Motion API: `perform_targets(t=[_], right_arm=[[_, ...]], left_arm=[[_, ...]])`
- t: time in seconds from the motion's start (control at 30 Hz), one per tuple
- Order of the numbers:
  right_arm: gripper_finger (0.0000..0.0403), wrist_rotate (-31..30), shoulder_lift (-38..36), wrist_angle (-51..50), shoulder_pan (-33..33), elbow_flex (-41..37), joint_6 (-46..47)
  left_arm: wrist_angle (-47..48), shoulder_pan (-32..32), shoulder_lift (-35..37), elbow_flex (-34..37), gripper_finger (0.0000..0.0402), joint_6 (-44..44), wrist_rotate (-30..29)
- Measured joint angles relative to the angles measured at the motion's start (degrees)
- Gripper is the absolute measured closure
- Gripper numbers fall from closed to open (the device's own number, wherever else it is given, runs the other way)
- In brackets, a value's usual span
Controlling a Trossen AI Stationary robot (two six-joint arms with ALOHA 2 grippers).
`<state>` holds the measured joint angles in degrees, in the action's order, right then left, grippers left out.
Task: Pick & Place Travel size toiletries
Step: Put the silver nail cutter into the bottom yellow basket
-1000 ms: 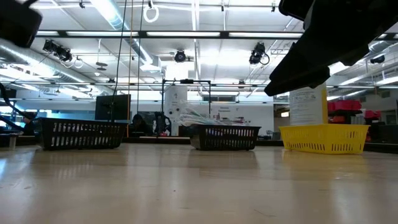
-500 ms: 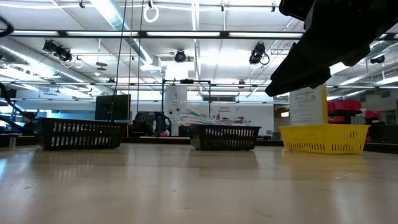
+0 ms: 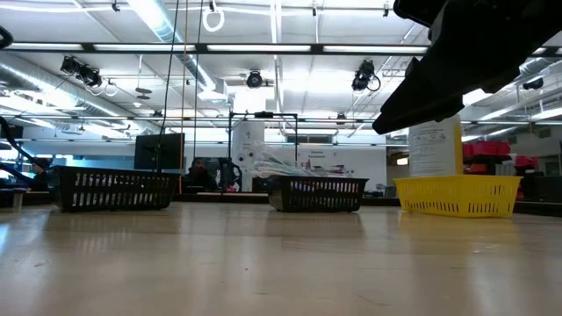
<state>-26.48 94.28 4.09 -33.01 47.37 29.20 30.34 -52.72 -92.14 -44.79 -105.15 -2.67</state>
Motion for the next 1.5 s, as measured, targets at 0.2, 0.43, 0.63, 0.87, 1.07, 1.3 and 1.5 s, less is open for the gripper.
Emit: perform_targets(t=[0.2,0.43,0.63,0.87,1.07,1.3,1.5], right_arm=[[0.023,-2.4,0.0,0.7,0.2,0.0,-0.9],[0.0204,-0.6,0.0,9.1,1.8,0.0,-9.4],[0.0188,2.0,0.9,20.6,2.5,0.0,-37.3],[0.0205,10.0,4.2,28.2,3.9,0.0,-49.9],[0.0217,10.7,4.2,29.9,5.9,0.0,-50.7],[0.0208,14.7,4.2,30.9,8.3,0.0,-47.9],[0.0225,14.8,4.2,31.7,9.0,0.0,-48.3]], left_arm=[[0.7,0.6,-0.2,-1.5,0.0329,4.3,-3.3],[0.0,4.3,-0.5,-8.4,0.0335,17.4,-16.6],[-5.4,11.3,-0.4,-13.7,0.0321,36.4,-24.1],[-21.1,20.5,-0.4,-15.1,0.034,59.7,-15.4],[-28.0,26.5,-0.3,-15.1,0.0325,69.7,-4.6],[-28.4,30.8,-0.3,-15.1,0.0335,73.4,3.1],[-28.3,32.4,-0.3,-15.1,0.0328,75.8,4.0]])
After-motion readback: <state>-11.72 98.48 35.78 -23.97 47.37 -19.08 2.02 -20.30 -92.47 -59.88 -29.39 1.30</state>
